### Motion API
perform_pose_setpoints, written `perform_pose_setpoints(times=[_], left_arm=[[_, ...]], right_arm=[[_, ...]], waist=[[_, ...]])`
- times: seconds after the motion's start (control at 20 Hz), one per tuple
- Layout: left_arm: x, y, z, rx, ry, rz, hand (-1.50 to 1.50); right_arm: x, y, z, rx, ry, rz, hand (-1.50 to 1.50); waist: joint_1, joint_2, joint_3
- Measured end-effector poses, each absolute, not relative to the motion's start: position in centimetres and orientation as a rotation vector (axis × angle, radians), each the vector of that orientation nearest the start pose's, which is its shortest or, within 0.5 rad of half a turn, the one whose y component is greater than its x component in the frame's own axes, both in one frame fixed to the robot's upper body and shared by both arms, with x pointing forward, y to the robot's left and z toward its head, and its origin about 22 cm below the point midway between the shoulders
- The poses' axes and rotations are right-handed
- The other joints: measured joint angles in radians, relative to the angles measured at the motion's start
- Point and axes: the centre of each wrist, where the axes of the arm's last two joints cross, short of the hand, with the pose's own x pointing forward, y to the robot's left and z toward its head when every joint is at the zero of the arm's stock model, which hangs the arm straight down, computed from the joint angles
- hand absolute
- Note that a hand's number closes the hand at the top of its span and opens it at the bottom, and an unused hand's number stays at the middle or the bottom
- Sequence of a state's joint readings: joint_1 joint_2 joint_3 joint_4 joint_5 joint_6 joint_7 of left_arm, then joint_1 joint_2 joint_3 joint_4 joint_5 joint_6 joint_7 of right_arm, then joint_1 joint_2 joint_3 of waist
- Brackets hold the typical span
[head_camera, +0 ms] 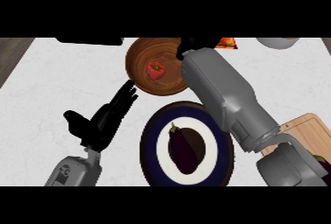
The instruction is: Pick the bell pepper from the plate and place it in the bowl
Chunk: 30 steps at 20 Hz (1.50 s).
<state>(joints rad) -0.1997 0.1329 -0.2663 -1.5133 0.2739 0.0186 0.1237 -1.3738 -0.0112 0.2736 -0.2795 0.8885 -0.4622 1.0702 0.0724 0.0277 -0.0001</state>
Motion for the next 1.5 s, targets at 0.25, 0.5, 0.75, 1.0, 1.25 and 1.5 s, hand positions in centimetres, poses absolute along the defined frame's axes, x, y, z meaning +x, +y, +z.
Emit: perform_pose_setpoints(times=[0.25,0.5,0.75,1.0,1.25,1.5], left_arm=[[27.8,18.2,3.0,-0.311,-1.495,-0.178,0.00],[27.8,18.5,3.0,-0.313,-1.480,-0.183,0.00],[27.7,18.5,2.5,-0.319,-1.463,-0.181,0.00],[27.5,18.6,2.1,-0.319,-1.448,-0.179,0.00],[27.6,18.3,2.0,-0.321,-1.439,-0.183,0.00],[27.7,18.0,1.9,-0.326,-1.435,-0.191,0.00]], right_arm=[[44.6,-3.3,15.9,-1.263,-1.310,0.182,-1.50],[43.6,-2.1,16.9,-1.206,-1.565,-0.032,-1.50],[41.8,-0.3,17.3,-1.136,-1.742,-0.126,-1.50],[39.6,1.5,17.1,-1.079,-1.922,-0.114,-1.50],[37.4,2.5,16.0,-1.021,-2.011,-0.065,1.50],[35.3,2.8,13.9,-0.973,-2.031,-0.005,1.50]], waist=[[-0.018,-0.008,0.001],[-0.010,-0.021,0.000],[-0.008,-0.035,-0.002],[-0.008,-0.051,-0.003],[-0.003,-0.062,-0.004],[0.009,-0.067,-0.004]])
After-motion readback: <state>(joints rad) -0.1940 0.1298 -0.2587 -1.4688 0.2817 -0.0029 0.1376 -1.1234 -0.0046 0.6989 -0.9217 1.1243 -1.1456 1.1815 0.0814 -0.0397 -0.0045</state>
